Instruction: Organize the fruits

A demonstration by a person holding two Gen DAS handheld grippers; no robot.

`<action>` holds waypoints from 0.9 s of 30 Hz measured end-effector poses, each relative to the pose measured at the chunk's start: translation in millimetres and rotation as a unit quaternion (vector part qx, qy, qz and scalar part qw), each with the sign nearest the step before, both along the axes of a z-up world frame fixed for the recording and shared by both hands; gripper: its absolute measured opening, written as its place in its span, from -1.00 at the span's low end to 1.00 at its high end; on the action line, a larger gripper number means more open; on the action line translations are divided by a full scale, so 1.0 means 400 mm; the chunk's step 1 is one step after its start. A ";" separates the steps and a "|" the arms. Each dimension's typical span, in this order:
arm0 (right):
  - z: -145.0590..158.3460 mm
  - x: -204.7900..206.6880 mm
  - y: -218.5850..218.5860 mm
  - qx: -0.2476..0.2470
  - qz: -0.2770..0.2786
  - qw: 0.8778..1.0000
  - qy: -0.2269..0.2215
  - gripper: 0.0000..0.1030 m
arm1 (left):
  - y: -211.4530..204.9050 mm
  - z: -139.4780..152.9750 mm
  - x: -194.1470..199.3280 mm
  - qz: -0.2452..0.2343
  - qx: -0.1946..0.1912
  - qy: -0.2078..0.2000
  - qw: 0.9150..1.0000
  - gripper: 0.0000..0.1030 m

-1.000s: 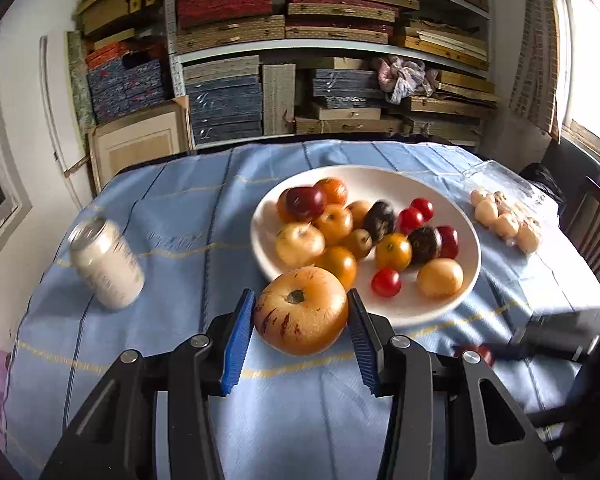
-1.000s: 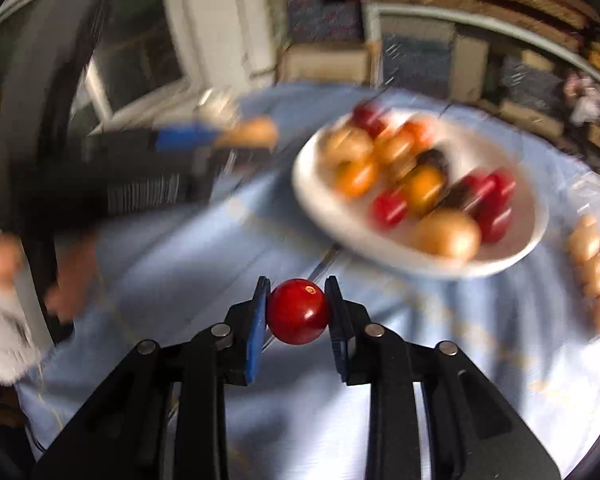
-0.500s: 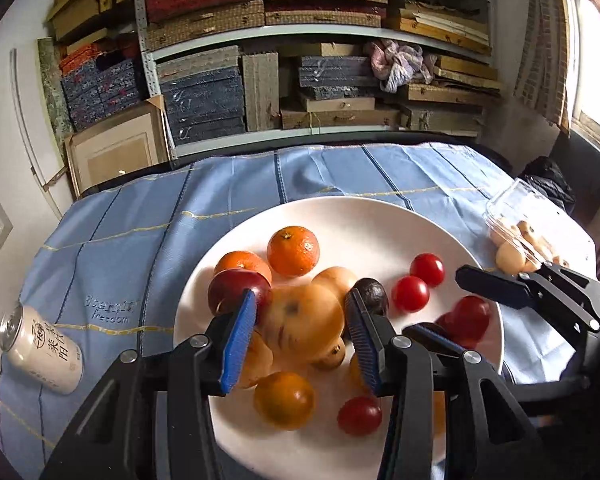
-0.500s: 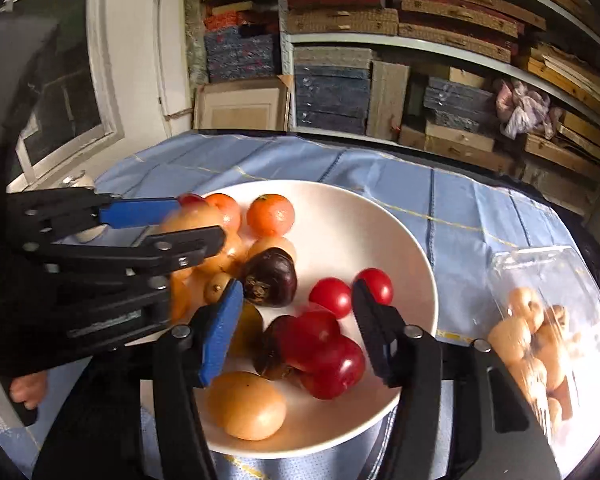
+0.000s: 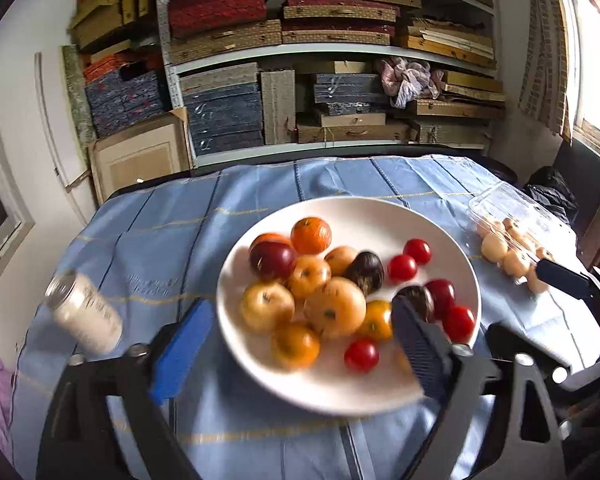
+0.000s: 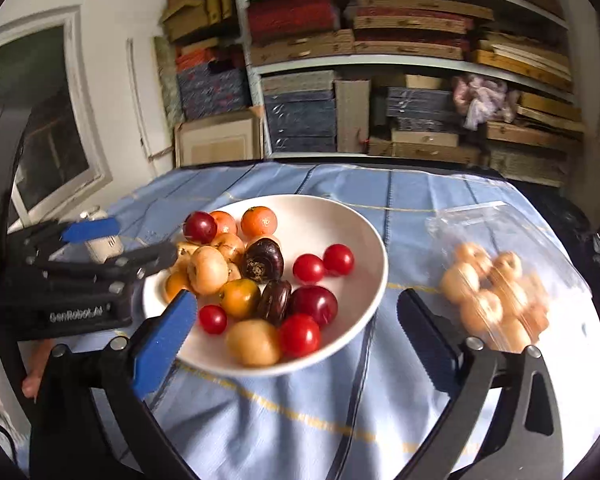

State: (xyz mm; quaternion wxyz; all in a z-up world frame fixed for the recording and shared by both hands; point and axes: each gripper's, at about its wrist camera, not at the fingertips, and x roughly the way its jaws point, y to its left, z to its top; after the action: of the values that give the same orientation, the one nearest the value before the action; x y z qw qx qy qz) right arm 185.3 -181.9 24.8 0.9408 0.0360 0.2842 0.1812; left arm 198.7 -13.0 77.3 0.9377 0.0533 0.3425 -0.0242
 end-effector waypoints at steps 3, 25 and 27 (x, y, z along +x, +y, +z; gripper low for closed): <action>0.005 -0.053 -0.001 0.006 -0.012 1.000 0.005 0.91 | 0.012 0.006 -0.066 0.016 -0.002 -0.006 1.000 0.93; -0.045 -0.258 0.052 -0.038 -0.020 0.999 -0.024 0.91 | 0.045 -0.041 -0.319 0.044 0.003 -0.004 0.999 0.93; -0.047 -0.252 0.047 -0.039 -0.023 0.999 -0.023 0.91 | 0.045 -0.046 -0.316 0.041 -0.001 -0.001 0.999 0.93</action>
State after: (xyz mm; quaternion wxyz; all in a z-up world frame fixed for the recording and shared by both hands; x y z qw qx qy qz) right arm 84.4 -163.0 6.2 0.9515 0.0018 0.2688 0.1496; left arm 72.3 5.0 58.8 0.9384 0.0382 0.3432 0.0144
